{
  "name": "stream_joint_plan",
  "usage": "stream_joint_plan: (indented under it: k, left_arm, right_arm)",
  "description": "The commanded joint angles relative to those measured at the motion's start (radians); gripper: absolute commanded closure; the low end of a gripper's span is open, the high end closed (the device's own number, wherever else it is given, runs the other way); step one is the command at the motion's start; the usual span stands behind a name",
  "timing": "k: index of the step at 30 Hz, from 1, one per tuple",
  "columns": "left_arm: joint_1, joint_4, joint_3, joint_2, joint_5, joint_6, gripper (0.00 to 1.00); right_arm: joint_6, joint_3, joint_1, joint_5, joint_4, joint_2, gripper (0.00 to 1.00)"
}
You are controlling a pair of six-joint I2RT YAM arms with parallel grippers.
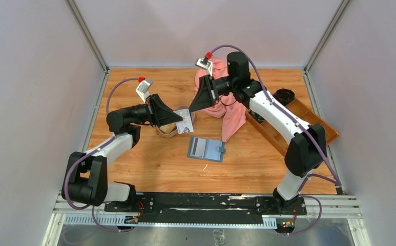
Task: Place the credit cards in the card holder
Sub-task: Place the credit card in the storage box.
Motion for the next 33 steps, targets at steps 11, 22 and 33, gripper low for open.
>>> stream_joint_plan:
  k: [11,22,33]
  left_arm:
    - [-0.004,0.05,0.02,-0.005,0.006,-0.004,1.0]
    - [-0.004,0.047,0.024,-0.025,0.007,-0.002,1.0]
    - [-0.005,0.047,0.058,0.0,0.004,-0.005,1.0]
  right_arm:
    - [-0.082,0.028,0.015,0.031,-0.111,0.014,0.76]
    - [-0.138,0.056,0.013,0.062,-0.186,0.039,0.81]
    - [-0.196,0.084,0.021,0.094,-0.248,0.068,0.84]
